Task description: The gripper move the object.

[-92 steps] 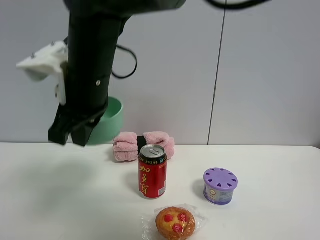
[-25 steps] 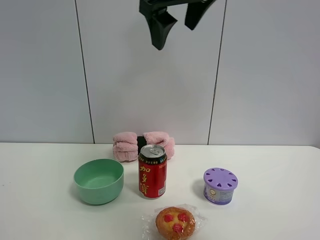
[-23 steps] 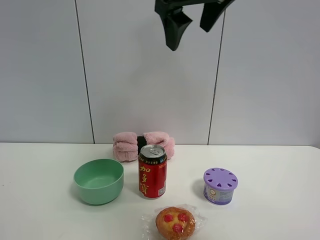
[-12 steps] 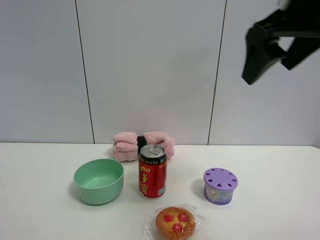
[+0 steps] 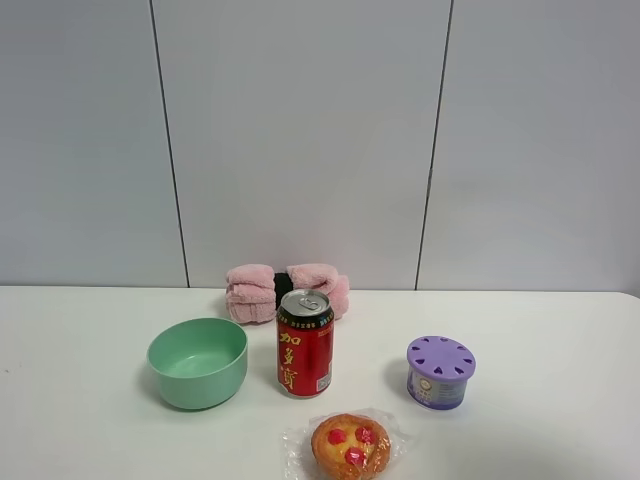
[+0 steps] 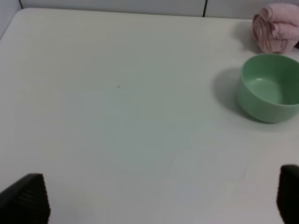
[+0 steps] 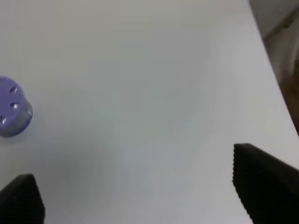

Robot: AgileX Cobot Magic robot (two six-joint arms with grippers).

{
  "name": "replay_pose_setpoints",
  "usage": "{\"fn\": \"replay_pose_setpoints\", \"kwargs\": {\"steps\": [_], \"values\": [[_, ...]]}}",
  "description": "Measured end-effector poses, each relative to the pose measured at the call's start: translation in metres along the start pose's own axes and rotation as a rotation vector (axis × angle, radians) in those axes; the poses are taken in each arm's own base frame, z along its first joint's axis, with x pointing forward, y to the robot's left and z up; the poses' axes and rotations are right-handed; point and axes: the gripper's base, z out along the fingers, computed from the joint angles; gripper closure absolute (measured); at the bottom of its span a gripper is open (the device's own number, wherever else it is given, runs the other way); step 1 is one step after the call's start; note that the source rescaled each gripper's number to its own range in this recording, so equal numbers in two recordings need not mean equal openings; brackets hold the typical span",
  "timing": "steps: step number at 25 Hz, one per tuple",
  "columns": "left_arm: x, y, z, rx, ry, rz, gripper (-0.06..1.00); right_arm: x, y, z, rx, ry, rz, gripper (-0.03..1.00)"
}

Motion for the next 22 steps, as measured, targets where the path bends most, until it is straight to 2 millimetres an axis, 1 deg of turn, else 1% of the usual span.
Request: {"fn": "replay_pose_setpoints", "kwargs": {"steps": [2,4,7,10,12,13,16,20,22], "values": [[0.0,0.0,0.0,0.0,0.0,0.0,-0.06,0.018,-0.007,-0.023,0.055,-0.078,0.057,0.05],[0.0,0.0,0.0,0.0,0.0,0.0,-0.06,0.036,-0.01,-0.046,0.096,-0.155,0.096,0.05],[0.0,0.0,0.0,0.0,0.0,0.0,-0.06,0.06,-0.009,-0.068,0.134,-0.227,0.131,0.05],[0.0,0.0,0.0,0.0,0.0,0.0,-0.06,0.077,-0.009,-0.079,0.141,-0.259,0.133,0.05],[0.0,0.0,0.0,0.0,0.0,0.0,-0.06,0.084,-0.009,-0.079,0.148,-0.256,0.098,0.05],[0.0,0.0,0.0,0.0,0.0,0.0,-0.06,0.086,-0.009,-0.075,0.151,-0.243,0.079,0.05],[0.0,0.0,0.0,0.0,0.0,0.0,-0.06,0.093,-0.005,-0.058,0.118,-0.176,0.012,0.05],[0.0,0.0,0.0,0.0,0.0,0.0,-0.06,0.103,0.007,-0.024,-0.014,-0.112,0.003,0.05],[0.0,0.0,0.0,0.0,0.0,0.0,-0.06,0.104,0.008,-0.016,-0.03,-0.129,-0.019,0.05]]}}
